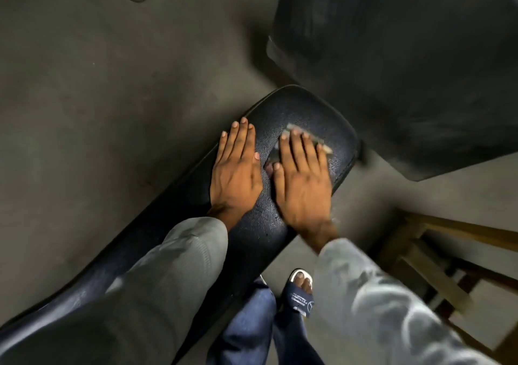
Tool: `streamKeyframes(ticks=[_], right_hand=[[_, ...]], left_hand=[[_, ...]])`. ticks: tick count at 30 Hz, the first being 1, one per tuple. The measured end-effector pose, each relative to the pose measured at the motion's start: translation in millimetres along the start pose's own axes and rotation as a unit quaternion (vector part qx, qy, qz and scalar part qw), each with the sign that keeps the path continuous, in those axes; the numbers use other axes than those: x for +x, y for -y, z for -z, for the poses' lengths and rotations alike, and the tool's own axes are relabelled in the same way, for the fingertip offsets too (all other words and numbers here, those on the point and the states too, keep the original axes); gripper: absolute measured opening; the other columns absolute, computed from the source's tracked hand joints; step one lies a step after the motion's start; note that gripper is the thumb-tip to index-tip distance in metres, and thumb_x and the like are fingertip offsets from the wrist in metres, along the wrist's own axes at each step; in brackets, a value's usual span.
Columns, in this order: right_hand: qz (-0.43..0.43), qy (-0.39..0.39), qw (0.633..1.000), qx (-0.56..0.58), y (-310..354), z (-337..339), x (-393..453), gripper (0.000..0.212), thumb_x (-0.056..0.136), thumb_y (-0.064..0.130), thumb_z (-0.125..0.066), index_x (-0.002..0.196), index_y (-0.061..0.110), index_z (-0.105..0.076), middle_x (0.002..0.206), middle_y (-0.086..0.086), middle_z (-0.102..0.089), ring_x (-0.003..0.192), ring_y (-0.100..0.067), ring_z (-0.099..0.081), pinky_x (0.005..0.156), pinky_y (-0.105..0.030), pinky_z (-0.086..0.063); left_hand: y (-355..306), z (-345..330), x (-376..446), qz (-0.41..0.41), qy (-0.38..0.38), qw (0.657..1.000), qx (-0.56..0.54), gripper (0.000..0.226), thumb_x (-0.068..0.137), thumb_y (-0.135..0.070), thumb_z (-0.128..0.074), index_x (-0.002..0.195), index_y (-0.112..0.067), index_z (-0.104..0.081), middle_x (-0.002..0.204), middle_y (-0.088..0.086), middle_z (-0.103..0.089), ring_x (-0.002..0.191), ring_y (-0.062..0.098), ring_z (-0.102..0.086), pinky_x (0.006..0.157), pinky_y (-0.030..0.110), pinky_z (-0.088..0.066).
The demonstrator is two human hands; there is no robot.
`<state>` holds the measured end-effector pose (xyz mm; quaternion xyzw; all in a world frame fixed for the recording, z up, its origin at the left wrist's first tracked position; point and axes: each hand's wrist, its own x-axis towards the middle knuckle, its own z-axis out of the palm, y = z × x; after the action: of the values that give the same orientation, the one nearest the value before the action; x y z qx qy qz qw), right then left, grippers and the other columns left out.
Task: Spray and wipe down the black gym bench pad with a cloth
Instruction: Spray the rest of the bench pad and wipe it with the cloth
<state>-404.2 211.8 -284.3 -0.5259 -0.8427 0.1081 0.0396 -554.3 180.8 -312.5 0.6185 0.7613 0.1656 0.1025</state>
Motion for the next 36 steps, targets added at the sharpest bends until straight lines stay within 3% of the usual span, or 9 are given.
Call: streamKeyframes(ticks=[2,7,10,15,21,27,30,34,36], right_hand=[[0.004,-0.017,1.000,-0.008,-23,0,31,0.062,0.112,0.038,-0.034,0.169,0.012,-0.033,0.176,-0.012,-0.031,0.165,-0.032,-0.025,0.135,-0.053,-0.017],[-0.174,-0.055,0.983,0.015,-19,1,8,0.063,0.114,0.039,-0.031,0.171,0.013,-0.025,0.178,-0.013,-0.025,0.166,-0.034,-0.020,0.134,-0.055,-0.015],[-0.115,-0.007,0.993,0.018,28,-3,-47,0.064,0.114,0.039,-0.028,0.172,0.013,-0.020,0.180,-0.012,-0.017,0.169,-0.030,-0.010,0.135,-0.055,-0.010],[0.081,0.050,0.995,0.015,28,0,-82,0.062,0.112,0.038,-0.039,0.169,0.015,-0.033,0.177,-0.010,-0.029,0.166,-0.030,-0.023,0.136,-0.052,-0.014],[-0.105,-0.009,0.994,-0.008,45,-8,-27,0.064,0.113,0.041,-0.030,0.171,0.013,-0.025,0.178,-0.014,-0.024,0.166,-0.033,-0.019,0.135,-0.053,-0.011],[0.139,0.074,0.987,0.013,62,-11,-130,0.065,0.111,0.040,-0.042,0.171,0.018,-0.028,0.179,-0.007,-0.026,0.167,-0.029,-0.019,0.135,-0.055,-0.014],[0.112,0.068,0.991,0.003,34,-5,-116,0.064,0.111,0.040,-0.038,0.171,0.019,-0.027,0.179,-0.007,-0.025,0.168,-0.028,-0.015,0.135,-0.055,-0.013],[-0.049,0.008,0.999,0.004,61,-11,-54,0.064,0.113,0.041,-0.031,0.171,0.016,-0.026,0.179,-0.012,-0.024,0.168,-0.031,-0.015,0.136,-0.054,-0.009],[-0.030,0.020,0.999,0.012,87,-16,-57,0.064,0.113,0.041,-0.031,0.171,0.014,-0.025,0.179,-0.014,-0.023,0.168,-0.031,-0.015,0.135,-0.055,-0.010]], left_hand=[[1,-1,0,-0.003,-0.007,1.000,-0.002,0.059,0.110,-0.021,-0.034,0.165,0.001,-0.033,0.175,0.017,-0.028,0.165,0.029,-0.023,0.136,0.050,-0.018],[0,0,-2,-0.002,-0.016,1.000,-0.002,0.059,0.110,-0.021,-0.034,0.164,0.001,-0.034,0.175,0.017,-0.029,0.165,0.029,-0.024,0.136,0.049,-0.017],[2,3,1,-0.002,-0.007,1.000,-0.030,0.059,0.109,-0.022,-0.034,0.164,0.001,-0.036,0.174,0.017,-0.031,0.164,0.031,-0.025,0.135,0.051,-0.019],[26,30,-31,-0.036,-0.007,0.997,-0.064,0.056,0.110,-0.018,-0.040,0.164,-0.002,-0.037,0.175,0.013,-0.030,0.165,0.024,-0.025,0.136,0.048,-0.015],[83,55,-110,0.011,-0.017,1.000,-0.024,0.055,0.110,-0.016,-0.041,0.163,-0.001,-0.039,0.174,0.013,-0.034,0.163,0.026,-0.028,0.135,0.051,-0.018],[88,55,-122,0.011,0.015,1.000,0.014,0.057,0.112,-0.024,-0.030,0.166,-0.004,-0.034,0.176,0.013,-0.029,0.165,0.026,-0.023,0.136,0.050,-0.015],[86,56,-122,0.016,0.004,1.000,0.023,0.057,0.111,-0.022,-0.033,0.165,-0.003,-0.036,0.175,0.013,-0.031,0.165,0.027,-0.025,0.136,0.050,-0.016],[85,56,-121,0.015,0.002,1.000,0.027,0.056,0.112,-0.022,-0.032,0.164,-0.002,-0.037,0.174,0.014,-0.033,0.164,0.029,-0.027,0.136,0.049,-0.016],[85,57,-122,0.020,0.004,0.999,0.026,0.056,0.112,-0.023,-0.033,0.163,-0.002,-0.038,0.173,0.015,-0.034,0.163,0.029,-0.029,0.136,0.050,-0.017]])
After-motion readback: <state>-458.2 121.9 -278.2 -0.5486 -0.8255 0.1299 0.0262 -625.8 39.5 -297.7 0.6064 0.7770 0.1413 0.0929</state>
